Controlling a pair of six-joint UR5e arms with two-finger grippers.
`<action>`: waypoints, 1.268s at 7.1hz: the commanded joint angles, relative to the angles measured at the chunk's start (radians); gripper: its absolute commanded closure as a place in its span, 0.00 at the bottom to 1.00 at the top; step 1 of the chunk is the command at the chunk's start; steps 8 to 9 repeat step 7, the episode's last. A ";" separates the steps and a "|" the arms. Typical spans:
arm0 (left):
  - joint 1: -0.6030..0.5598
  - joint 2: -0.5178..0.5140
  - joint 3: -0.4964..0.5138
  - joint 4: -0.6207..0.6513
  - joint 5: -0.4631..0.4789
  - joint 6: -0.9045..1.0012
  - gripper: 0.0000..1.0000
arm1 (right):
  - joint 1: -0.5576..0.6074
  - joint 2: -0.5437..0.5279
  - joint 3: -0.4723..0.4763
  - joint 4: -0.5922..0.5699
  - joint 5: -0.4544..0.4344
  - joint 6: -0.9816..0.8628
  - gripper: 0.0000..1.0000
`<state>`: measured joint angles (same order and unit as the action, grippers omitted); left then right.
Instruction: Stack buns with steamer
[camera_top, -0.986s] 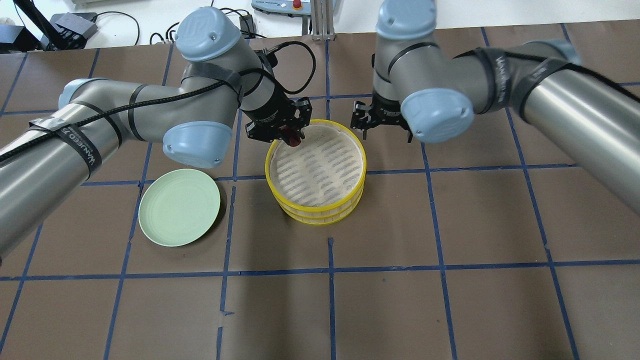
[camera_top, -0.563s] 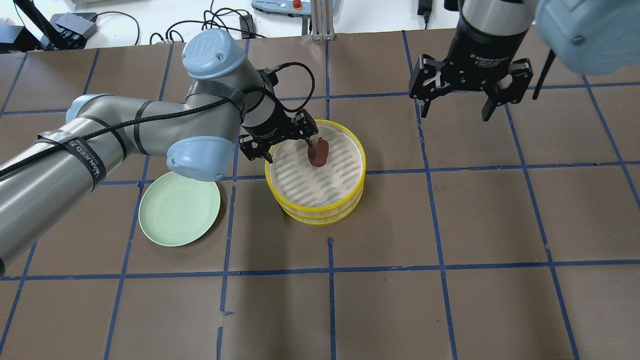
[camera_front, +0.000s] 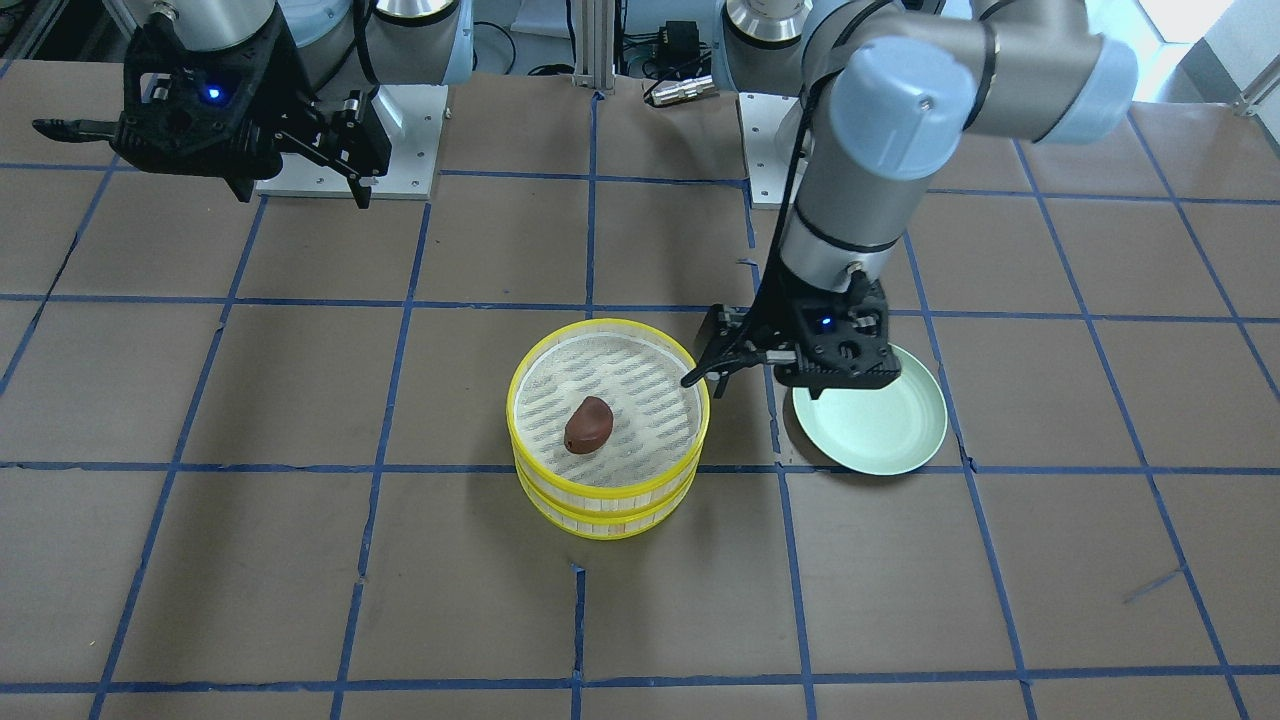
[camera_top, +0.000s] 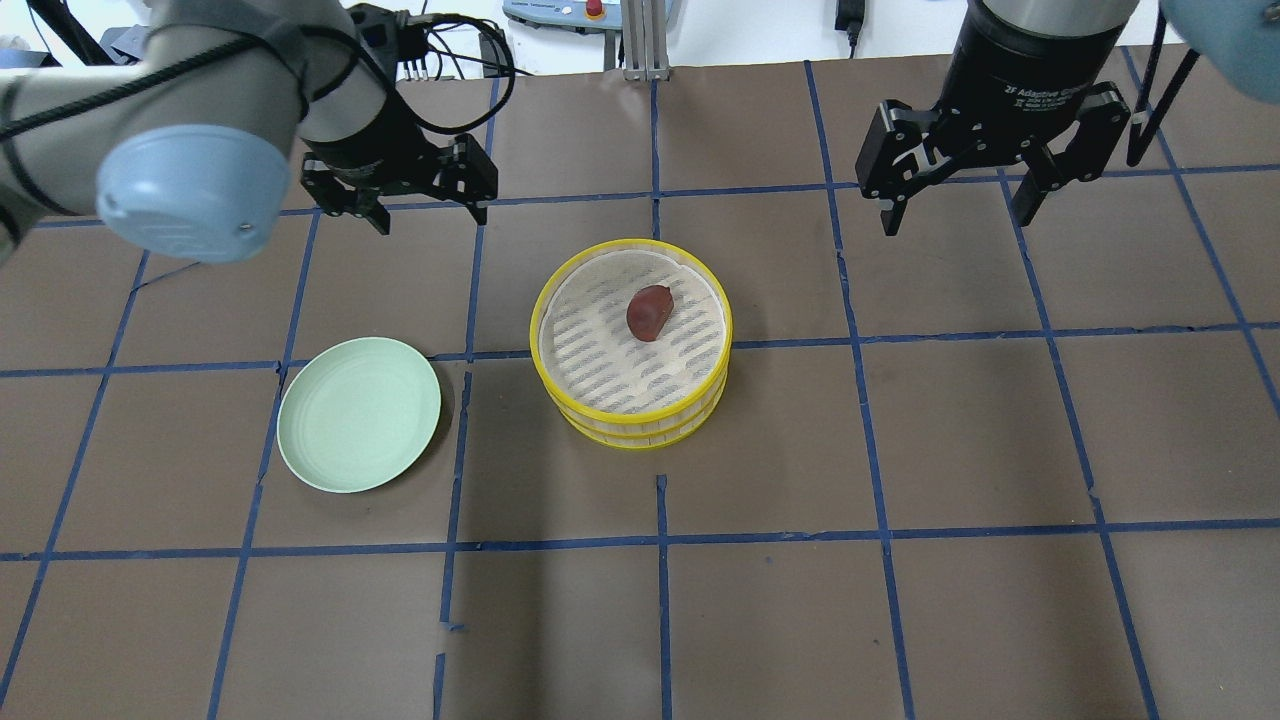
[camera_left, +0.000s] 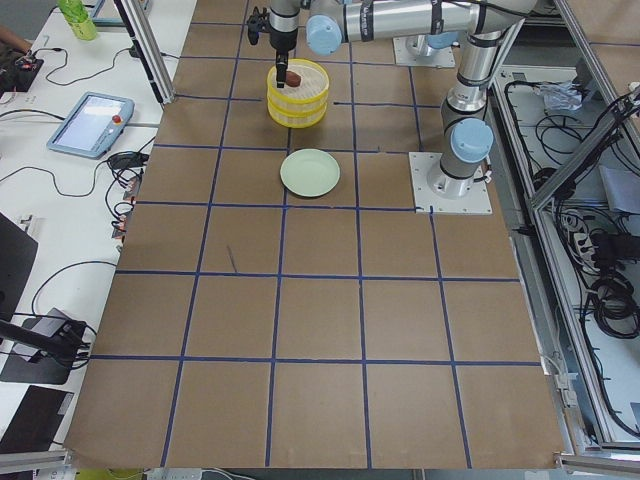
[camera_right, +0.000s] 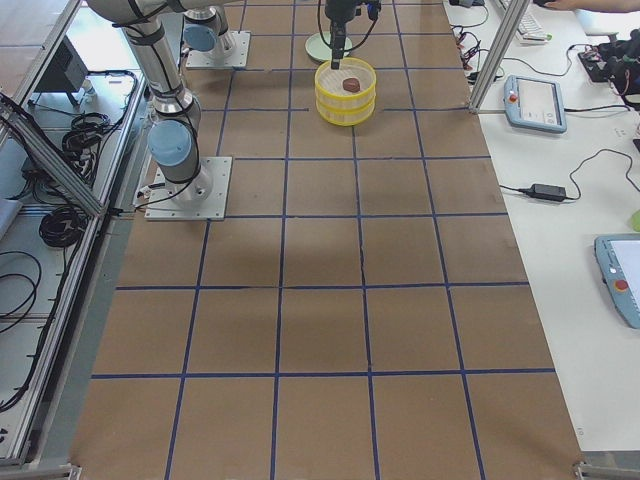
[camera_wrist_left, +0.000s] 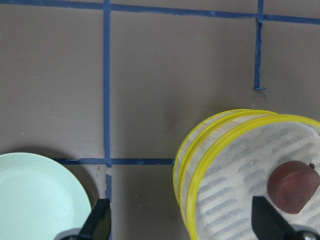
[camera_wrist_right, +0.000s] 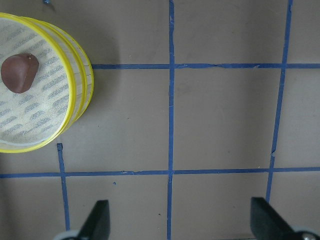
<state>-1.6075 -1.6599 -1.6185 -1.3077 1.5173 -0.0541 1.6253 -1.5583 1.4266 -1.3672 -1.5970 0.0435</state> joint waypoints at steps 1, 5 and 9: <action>0.029 0.101 -0.001 -0.047 0.003 0.026 0.00 | -0.001 0.000 0.005 -0.050 0.012 0.004 0.00; 0.026 0.123 -0.012 -0.094 0.004 0.026 0.00 | 0.004 0.000 0.008 -0.067 0.014 0.004 0.00; 0.032 0.124 -0.012 -0.222 0.052 0.025 0.00 | 0.004 0.000 0.008 -0.069 0.012 0.002 0.00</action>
